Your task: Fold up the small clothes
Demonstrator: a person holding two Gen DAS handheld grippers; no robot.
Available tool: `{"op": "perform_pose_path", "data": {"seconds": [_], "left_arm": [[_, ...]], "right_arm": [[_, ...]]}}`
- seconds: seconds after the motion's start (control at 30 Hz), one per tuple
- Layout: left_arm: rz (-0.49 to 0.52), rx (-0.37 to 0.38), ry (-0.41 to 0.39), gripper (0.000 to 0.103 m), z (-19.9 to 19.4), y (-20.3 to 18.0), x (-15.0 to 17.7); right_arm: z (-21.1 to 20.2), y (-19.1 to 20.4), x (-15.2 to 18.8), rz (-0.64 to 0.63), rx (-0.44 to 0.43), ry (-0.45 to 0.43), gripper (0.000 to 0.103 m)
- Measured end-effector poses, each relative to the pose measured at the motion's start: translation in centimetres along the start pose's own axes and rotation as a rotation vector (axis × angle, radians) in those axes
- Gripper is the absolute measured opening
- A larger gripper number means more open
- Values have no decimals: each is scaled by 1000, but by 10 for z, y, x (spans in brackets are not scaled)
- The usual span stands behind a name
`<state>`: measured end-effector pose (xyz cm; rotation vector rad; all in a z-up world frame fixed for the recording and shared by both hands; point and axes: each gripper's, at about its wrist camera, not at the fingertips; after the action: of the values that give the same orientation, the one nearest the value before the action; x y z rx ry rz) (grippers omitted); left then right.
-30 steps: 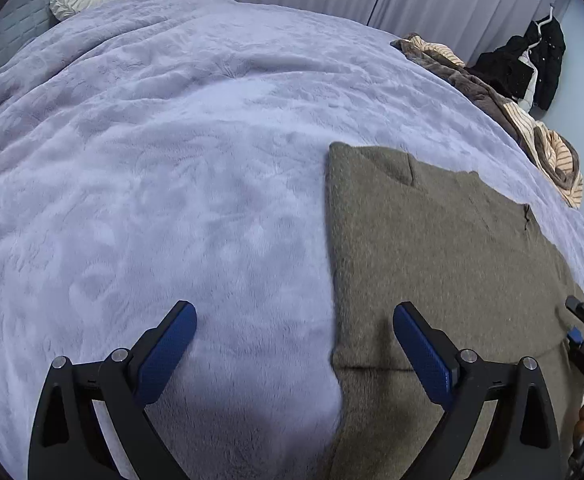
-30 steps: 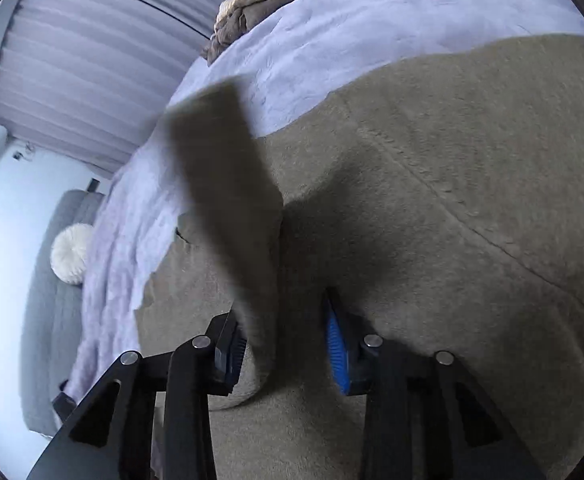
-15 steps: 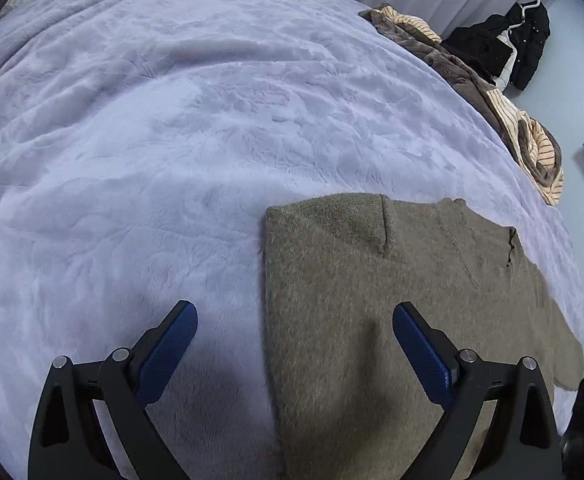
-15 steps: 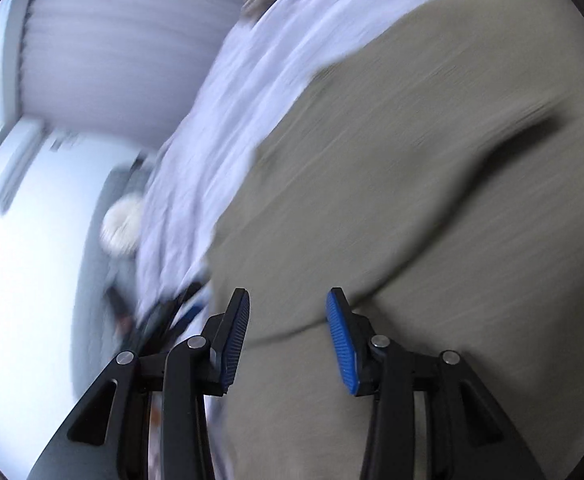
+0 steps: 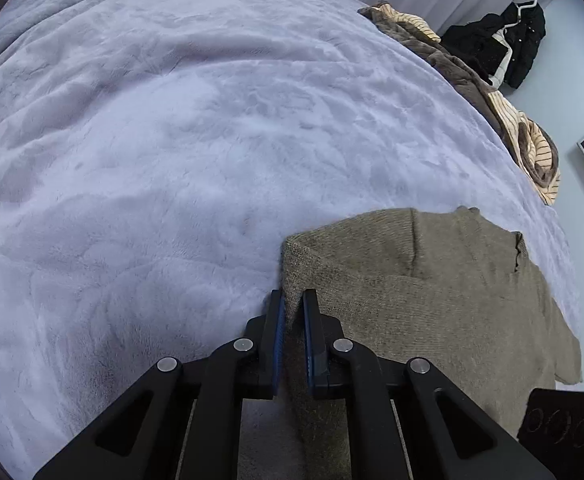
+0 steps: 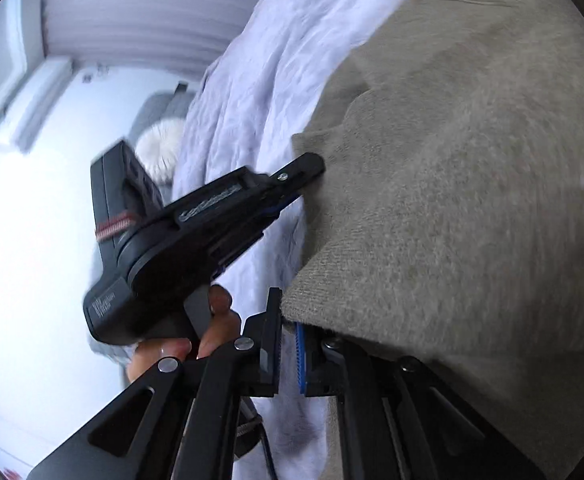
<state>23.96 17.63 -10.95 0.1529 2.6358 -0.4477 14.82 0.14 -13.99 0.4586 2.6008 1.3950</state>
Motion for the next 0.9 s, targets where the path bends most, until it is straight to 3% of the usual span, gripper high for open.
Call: {"op": "perform_pose_path", "data": {"seconds": [0.03,0.1,0.13,0.17,0.23,0.37,0.43,0.5,0.53,0.6,0.73,0.8,0.9], "left_arm": [[-11,9,-5,10,1,2,2],[-12,8,-17,10,-2,2,2],[-5,3,-15,10,-3,2,2],[2,-4,-13,10,-3,1,2],[8,-16,-13,10,-3,-2,1],[22,-49,-25,10,-3,-8,3],[19,-62,-28,10,-4,-10,4],[11,-71,-29,10,-4,-10,4],[9,-76,-29,10,-4,-11,4],[7,-87,-31,10,-6,-12,4],[22,-102,-41,10,-5,-14,6],[13,-102,-45,11,-4,-13,7],[-8,-101,-51,11,-9,-12,8]], "right_arm": [[6,-8,1,26,36,31,6],[-7,-19,5,52,3,46,7],[-20,-20,7,35,22,40,13],[-41,-22,10,4,48,19,27],[-94,-35,12,-6,62,-81,52],[-216,-84,2,145,160,-388,55],[-247,-107,-9,232,201,-463,56],[-257,-130,-25,342,135,-473,56],[-261,-133,-29,371,117,-490,51],[-258,-125,-48,320,156,-503,8],[-265,-66,-62,-69,294,-615,7],[-261,-72,-67,-68,353,-588,7],[-268,-127,-57,138,412,-496,8]]}}
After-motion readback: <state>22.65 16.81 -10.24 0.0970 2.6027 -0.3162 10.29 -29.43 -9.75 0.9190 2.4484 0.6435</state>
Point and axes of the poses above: each gripper's, at about its wrist camera, not at the fingertips, and z roughly the way its jaws point, y to its left, x to its underside, and after that the axes turned 11 degrees about z, right-handed
